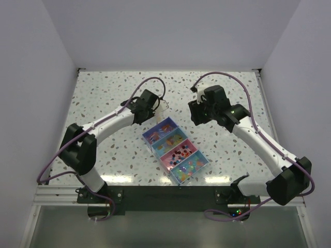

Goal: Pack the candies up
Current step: Place the fake candies in the packing bottle.

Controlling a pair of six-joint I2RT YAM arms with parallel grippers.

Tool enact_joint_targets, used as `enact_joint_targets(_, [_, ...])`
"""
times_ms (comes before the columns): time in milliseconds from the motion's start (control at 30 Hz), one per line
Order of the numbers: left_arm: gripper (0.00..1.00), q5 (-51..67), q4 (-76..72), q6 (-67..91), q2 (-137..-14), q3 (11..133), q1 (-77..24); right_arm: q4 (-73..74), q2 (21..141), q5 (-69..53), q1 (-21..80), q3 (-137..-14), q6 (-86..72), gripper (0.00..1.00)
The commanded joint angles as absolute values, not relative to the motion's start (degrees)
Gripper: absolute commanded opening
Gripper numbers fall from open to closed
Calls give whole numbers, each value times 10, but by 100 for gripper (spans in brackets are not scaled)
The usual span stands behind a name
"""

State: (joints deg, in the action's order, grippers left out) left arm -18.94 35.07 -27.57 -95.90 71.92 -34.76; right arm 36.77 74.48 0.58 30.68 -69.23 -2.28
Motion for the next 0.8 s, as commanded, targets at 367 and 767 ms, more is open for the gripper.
enact_joint_targets(367, [0,-261,374,-307,-962,759,-374,355,729,17,303,-691,-11,54])
enact_joint_targets(767, [0,-301,396,-313,-976,768,-392,353,727,17,303,-690,-11,54])
